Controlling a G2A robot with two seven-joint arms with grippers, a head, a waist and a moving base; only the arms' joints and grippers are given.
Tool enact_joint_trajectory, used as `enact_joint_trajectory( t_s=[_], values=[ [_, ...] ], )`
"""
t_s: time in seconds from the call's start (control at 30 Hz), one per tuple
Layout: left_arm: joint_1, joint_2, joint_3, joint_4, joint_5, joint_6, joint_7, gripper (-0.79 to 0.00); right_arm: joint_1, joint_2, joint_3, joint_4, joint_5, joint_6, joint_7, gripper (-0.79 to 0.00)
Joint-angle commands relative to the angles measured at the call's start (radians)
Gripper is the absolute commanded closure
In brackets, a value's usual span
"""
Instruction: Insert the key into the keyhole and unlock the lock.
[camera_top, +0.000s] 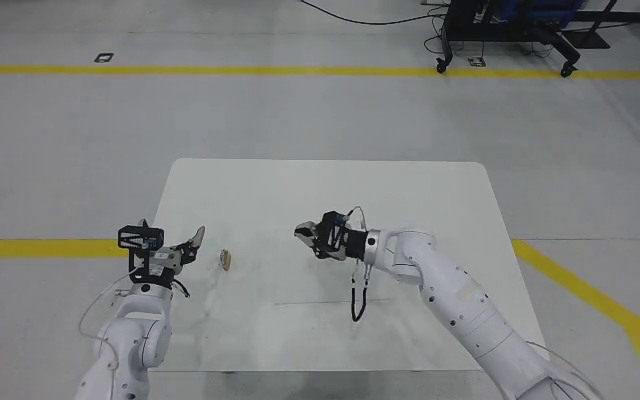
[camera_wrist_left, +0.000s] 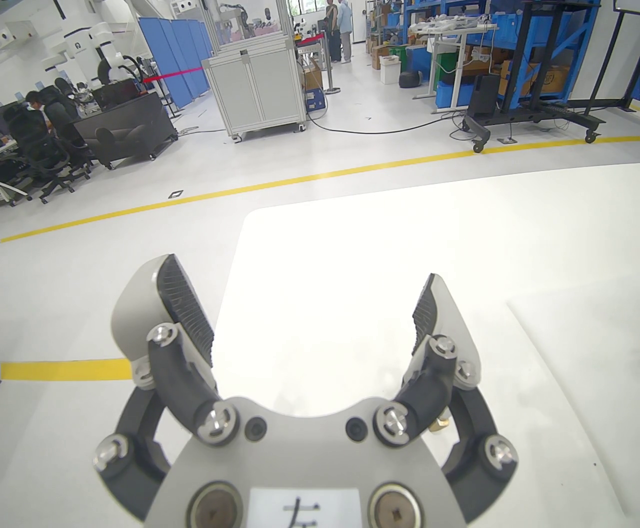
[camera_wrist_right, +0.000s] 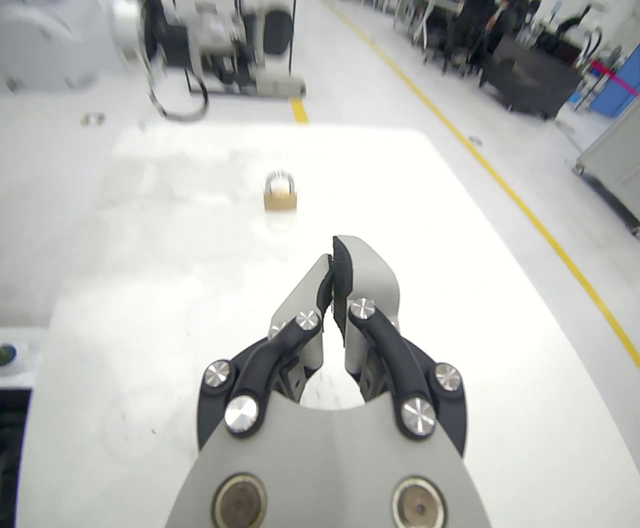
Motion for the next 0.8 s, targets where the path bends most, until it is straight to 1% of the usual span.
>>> enact_joint_trajectory(
  t_s=[0.0, 0.07, 0.27, 0.3, 0.37, 0.43, 0.47, 0.53, 0.6, 0.63, 0.67, 0.7, 0.73, 0.77],
  values=[
    [0.0, 0.0, 0.0, 0.0, 0.0, 0.0, 0.0, -0.785, -0.012, 0.005, 0.029, 0.01, 0.063, -0.066, -0.121, 0.0],
    [0.0, 0.0, 0.0, 0.0, 0.0, 0.0, 0.0, -0.785, -0.016, 0.008, 0.052, 0.029, 0.1, -0.103, -0.178, 0.0],
    [0.001, 0.0, 0.003, -0.002, 0.002, -0.01, 0.001, -0.785, -0.017, 0.009, 0.056, 0.03, 0.1, -0.104, -0.181, 0.0],
    [0.007, 0.001, 0.002, -0.01, 0.004, -0.033, 0.014, -0.785, -0.017, 0.009, 0.056, 0.03, 0.1, -0.104, -0.181, 0.0],
    [0.025, 0.0, -0.01, -0.031, 0.014, -0.016, 0.064, -0.785, -0.017, 0.009, 0.056, 0.03, 0.1, -0.104, -0.181, 0.0],
    [0.046, -0.002, -0.005, -0.074, 0.004, -0.029, 0.105, -0.785, -0.017, 0.009, 0.056, 0.03, 0.1, -0.104, -0.181, 0.0],
    [0.053, -0.003, 0.001, -0.089, -0.024, -0.053, 0.118, -0.785, -0.023, 0.008, 0.054, 0.027, 0.112, -0.101, -0.186, 0.0],
    [0.052, -0.004, 0.009, -0.111, -0.07, -0.1, 0.132, -0.785, -0.041, 0.002, 0.038, 0.043, 0.203, -0.152, -0.224, 0.0],
    [0.033, -0.006, 0.032, -0.125, -0.195, -0.206, 0.105, -0.785, -0.025, -0.006, 0.021, 0.092, 0.294, -0.192, -0.229, 0.0],
    [0.016, -0.007, 0.04, -0.125, -0.273, -0.259, 0.082, -0.785, -0.02, -0.011, 0.008, 0.11, 0.337, -0.22, -0.238, 0.0],
    [-0.003, -0.008, 0.057, -0.122, -0.38, -0.331, 0.051, -0.785, -0.011, -0.016, -0.001, 0.131, 0.366, -0.235, -0.238, 0.0],
    [-0.027, -0.008, 0.062, -0.107, -0.478, -0.385, 0.007, -0.785, -0.003, -0.02, -0.009, 0.146, 0.39, -0.242, -0.24, 0.0],
    [-0.054, -0.009, 0.072, -0.092, -0.59, -0.432, -0.033, -0.785, -0.001, -0.025, -0.018, 0.156, 0.424, -0.265, -0.256, 0.0],
    [-0.08, -0.009, 0.076, -0.072, -0.684, -0.463, -0.072, -0.785, 0.001, -0.029, -0.028, 0.162, 0.451, -0.265, -0.268, 0.0]
  ],
)
